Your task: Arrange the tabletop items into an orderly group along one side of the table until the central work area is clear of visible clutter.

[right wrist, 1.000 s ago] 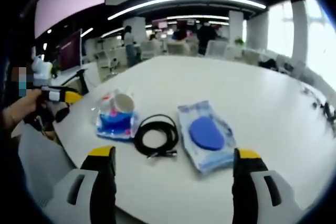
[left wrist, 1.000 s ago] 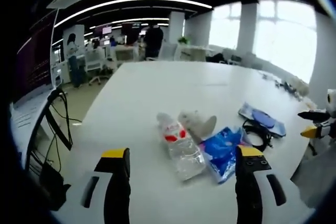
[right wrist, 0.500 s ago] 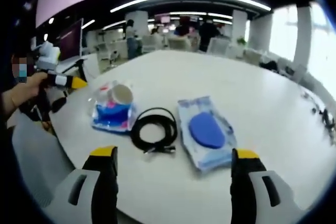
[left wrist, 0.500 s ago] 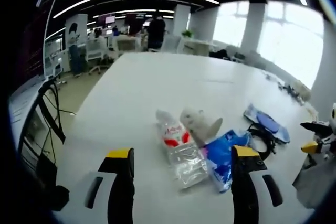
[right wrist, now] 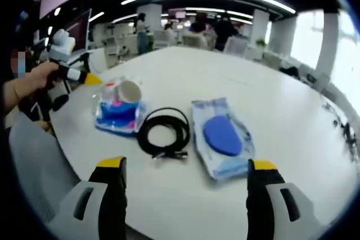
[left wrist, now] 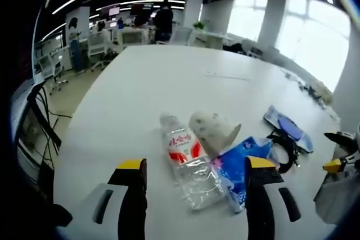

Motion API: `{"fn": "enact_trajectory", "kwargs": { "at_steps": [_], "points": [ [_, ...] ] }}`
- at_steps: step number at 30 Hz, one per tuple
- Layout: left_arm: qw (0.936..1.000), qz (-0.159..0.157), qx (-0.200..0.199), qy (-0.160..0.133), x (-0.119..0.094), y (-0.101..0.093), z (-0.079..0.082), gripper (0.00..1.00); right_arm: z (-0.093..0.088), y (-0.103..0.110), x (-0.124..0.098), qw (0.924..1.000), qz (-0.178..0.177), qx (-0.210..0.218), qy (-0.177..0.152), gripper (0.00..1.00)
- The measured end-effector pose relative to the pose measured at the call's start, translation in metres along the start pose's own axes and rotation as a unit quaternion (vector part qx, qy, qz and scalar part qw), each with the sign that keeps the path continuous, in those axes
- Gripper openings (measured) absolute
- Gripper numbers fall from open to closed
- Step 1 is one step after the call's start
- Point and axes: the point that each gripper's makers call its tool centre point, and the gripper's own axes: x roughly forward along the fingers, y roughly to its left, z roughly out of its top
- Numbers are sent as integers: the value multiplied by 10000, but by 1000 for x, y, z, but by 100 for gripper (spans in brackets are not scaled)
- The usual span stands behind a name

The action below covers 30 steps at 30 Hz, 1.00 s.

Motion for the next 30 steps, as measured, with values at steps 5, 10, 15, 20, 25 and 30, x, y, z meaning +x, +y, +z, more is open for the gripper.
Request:
{"fn": "enact_trajectory", "kwargs": {
  "at_steps": [5,10,15,20,25,30],
  "points": [
    [9999,16,-108,61,10,1,1,63,-4,-1,3,9999,45,131,56,87],
    [9998,145,-164,38,16,6,4,62,-5,-2,3,9997,24,210,86,87],
    [9993,164,-297,124,27,7,5,60,-11,-4,6,9997,-46,22,246,86],
    [9982,203,-512,250,37,7,5,56,-12,-5,6,9996,-43,90,246,86],
    [9975,276,-544,365,45,7,4,55,-14,-7,7,9995,-76,114,281,86],
    [9966,323,-618,449,54,10,4,53,-14,-12,7,9989,-281,-196,316,86]
  ]
}}
